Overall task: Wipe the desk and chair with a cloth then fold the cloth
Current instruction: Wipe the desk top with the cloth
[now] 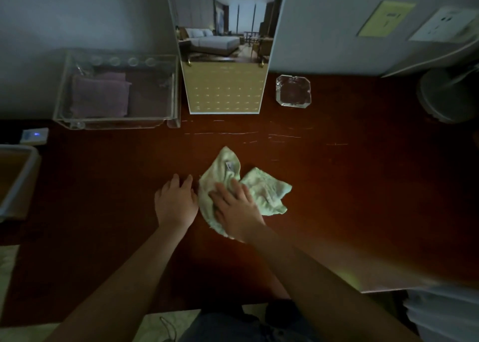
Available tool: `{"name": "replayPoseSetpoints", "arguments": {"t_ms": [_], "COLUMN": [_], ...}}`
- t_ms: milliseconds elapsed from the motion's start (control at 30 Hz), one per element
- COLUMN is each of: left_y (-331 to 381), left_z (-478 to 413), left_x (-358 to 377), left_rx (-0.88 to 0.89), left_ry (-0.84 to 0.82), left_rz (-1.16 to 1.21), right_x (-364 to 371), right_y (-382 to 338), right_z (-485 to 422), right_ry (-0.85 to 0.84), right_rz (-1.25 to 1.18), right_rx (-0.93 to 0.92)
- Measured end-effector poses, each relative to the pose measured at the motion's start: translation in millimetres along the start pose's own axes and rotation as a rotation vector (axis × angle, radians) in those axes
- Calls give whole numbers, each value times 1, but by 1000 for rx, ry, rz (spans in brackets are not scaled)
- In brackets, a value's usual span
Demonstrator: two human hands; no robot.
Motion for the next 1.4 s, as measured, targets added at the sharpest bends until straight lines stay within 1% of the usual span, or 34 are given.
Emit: {"name": "replayPoseSetpoints", "arguments": {"t_ms": [67,100,167,267,367,400,467,533,600,667,733,800,900,933,967,1033,1133,1200,1267,1400], "left_y": [-2,-3,-3,0,4,5,7,9,9,8,7,7,7,7,6,2,-7,-11,-11,-6], "left_z": [-1,-1,-1,-2,-4,-5,-5,-5,-5,-4,-2,0,-2,-2,-2,-1,-1,-2,-2,-2], "left_x": [-1,-1,-3,-4,-4,-4,-5,-6,-6,-4,-2,-1,-1,-2,-3,-4,-6,-7,-8,-8], "left_rx": [25,40,67,85,81,79,74,77,87,94,94,93,82,81,84,98,104,128,159,182], "left_ry": [-16,-26,-37,-48,-72,-81,-90,-84,-77,-77,-76,-84,-122,-126,-118,-87,-69,-51,-36,-11], "left_rz": [-49,-70,-102,-138,-175,-185,-201,-217,-223,-215,-207,-192,-170,-170,-176,-175,-126,-111,-145,-216], "right_x": [-3,-3,-1,2,12,17,26,34,39,42,38,28,11,8,4,-2,-8,-9,-8,-6], "right_y": [8,19,52,112,169,182,196,195,181,155,118,74,5,-14,-29,-44,-36,-14,21,106], "right_z": [2,4,12,40,78,90,107,115,110,94,71,45,7,-3,-13,-27,-38,-39,-38,-8], "right_ry": [11,23,34,71,62,55,44,70,112,171,188,122,2,-31,-48,-64,-48,-40,-26,86], "right_rz": [-21,-57,-126,-242,-350,-355,-382,-421,-435,-437,-356,-249,-114,-83,-54,10,65,39,-58,-213], "right_rx": [30,83,264,601,914,993,1069,1057,1001,940,839,631,185,65,-21,-90,-121,-67,113,518]}}
Point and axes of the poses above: each hand's wrist, its own z-axis away from the middle knuckle, its own x-axis out of the palm, y = z × x, the point moved 3 cm from there along -z, towards the middle knuckle, and after that the axes turned 3 degrees about -y, right-handed, at the moved point
